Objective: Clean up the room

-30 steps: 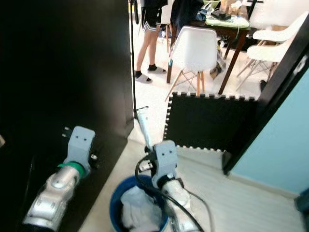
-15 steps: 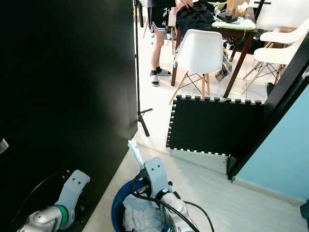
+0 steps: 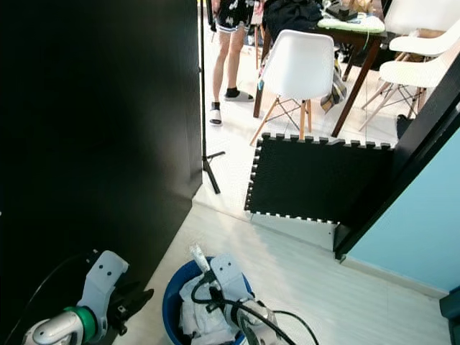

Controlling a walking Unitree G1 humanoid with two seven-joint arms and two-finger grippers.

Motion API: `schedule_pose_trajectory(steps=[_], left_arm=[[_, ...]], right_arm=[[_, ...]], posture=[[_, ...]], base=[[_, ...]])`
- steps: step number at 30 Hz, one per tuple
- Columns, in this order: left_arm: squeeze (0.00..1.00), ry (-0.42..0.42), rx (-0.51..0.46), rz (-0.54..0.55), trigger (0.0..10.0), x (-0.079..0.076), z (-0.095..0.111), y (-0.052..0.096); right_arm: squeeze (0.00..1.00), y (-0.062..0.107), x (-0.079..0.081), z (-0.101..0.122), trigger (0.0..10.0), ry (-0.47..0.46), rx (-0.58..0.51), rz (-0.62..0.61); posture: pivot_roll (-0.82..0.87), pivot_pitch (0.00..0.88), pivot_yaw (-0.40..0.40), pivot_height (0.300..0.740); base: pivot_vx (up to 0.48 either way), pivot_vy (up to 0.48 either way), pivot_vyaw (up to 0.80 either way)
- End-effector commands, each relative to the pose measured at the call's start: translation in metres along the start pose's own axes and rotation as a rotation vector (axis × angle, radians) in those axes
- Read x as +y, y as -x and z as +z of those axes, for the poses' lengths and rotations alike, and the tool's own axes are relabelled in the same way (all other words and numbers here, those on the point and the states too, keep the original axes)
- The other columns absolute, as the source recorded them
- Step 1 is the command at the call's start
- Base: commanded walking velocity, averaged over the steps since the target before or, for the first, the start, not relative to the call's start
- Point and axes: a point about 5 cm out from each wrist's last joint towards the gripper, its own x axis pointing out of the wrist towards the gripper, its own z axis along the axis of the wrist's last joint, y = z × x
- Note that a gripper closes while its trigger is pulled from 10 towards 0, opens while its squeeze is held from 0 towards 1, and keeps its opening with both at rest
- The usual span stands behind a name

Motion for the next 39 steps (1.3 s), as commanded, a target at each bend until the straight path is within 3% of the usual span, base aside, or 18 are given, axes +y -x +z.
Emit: schedule_pose_trajectory(steps=[1,2,11,16,19,23,25,29,39], left_arm=[[0.0,0.009,0.009,-0.005,10.0,-0.003,-0.004,0.001],[0.0,0.007,0.006,-0.006,10.0,-0.004,-0.003,0.001],[0.0,-0.003,-0.017,-0.006,10.0,-0.005,0.002,-0.005],[0.0,-0.094,-0.068,0.17,10.0,0.004,0.012,-0.014],[0.0,-0.103,-0.081,0.245,10.0,0.008,0.017,-0.018],[0.0,-0.084,-0.082,0.297,10.0,0.01,0.023,-0.022],[0.0,-0.001,-0.096,0.341,10.0,0.009,0.031,-0.029],[0.0,0.031,-0.119,0.395,10.0,0.009,0.037,-0.034],[0.0,0.046,-0.12,0.453,10.0,0.011,0.037,-0.039]], right_arm=[[0.74,0.0,0.001,0.002,10.0,-0.022,-0.029,0.013],[0.0,0.0,0.0,0.004,10.0,-0.025,-0.038,0.014],[0.0,0.008,-0.015,-0.001,10.0,0.005,-0.059,-0.028],[0.0,0.024,-0.019,-0.004,10.0,-0.049,-0.178,-0.09],[0.0,0.032,-0.018,-0.001,10.0,-0.043,-0.241,-0.134],[0.0,0.041,-0.018,0.005,10.0,-0.048,-0.303,-0.183],[0.0,0.051,-0.02,0.021,10.0,-0.041,-0.403,-0.238],[0.0,0.053,-0.026,0.037,10.0,-0.021,-0.472,-0.252],[0.0,0.053,-0.029,0.047,10.0,-0.008,-0.466,-0.251]], posture=[[0.0,0.158,0.061,0.72],[-0.01,0.157,0.061,0.72],[-0.04,0.135,0.054,0.72],[-0.07,0.117,0.052,0.72],[-0.08,0.114,0.053,0.72],[-0.1,0.108,0.051,0.72],[-0.12,0.099,0.051,0.72],[-0.12,0.089,0.052,0.72],[-0.11,0.086,0.049,0.72]], base=[[0.0,0.0,0.0],[0.0,0.0,0.0],[0.0,0.0,0.0],[0.0,0.0,0.0],[0.0,0.0,0.0],[0.0,0.0,0.0],[0.0,0.0,0.0],[0.0,0.0,0.0],[0.0,0.0,0.0]])
